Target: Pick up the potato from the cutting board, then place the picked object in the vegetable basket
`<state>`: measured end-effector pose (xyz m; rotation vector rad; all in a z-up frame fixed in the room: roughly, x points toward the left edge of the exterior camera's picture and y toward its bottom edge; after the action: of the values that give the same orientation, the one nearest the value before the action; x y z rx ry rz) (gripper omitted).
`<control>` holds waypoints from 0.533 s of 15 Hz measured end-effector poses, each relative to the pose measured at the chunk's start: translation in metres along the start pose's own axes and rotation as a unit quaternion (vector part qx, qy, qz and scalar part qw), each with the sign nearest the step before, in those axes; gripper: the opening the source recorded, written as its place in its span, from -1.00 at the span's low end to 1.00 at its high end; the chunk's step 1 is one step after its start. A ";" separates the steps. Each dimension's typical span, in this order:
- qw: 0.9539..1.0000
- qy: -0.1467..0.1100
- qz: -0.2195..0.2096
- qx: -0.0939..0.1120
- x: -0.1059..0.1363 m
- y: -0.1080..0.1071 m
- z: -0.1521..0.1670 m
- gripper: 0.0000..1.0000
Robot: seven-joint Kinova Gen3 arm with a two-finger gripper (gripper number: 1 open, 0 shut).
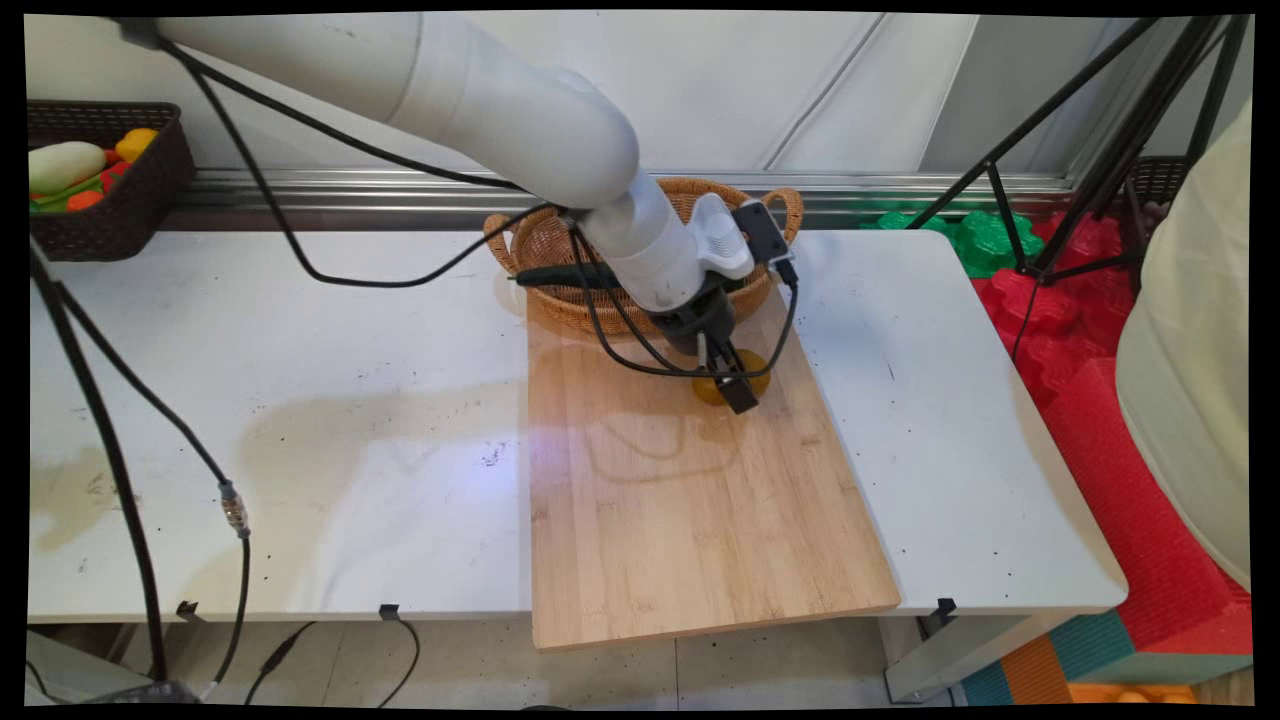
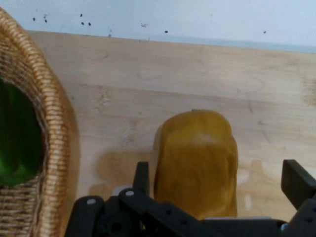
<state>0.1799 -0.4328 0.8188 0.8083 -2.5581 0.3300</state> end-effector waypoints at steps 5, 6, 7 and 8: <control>1.000 -0.004 -0.009 0.003 0.003 0.002 0.013 -1.00; 1.000 -0.004 -0.009 0.004 0.003 0.002 0.011 -1.00; 1.000 -0.003 -0.008 0.005 0.003 0.003 0.009 -1.00; 1.000 -0.001 -0.008 0.006 0.003 0.004 0.005 -1.00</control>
<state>0.1737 -0.4323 0.8151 0.8330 -2.5532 0.3411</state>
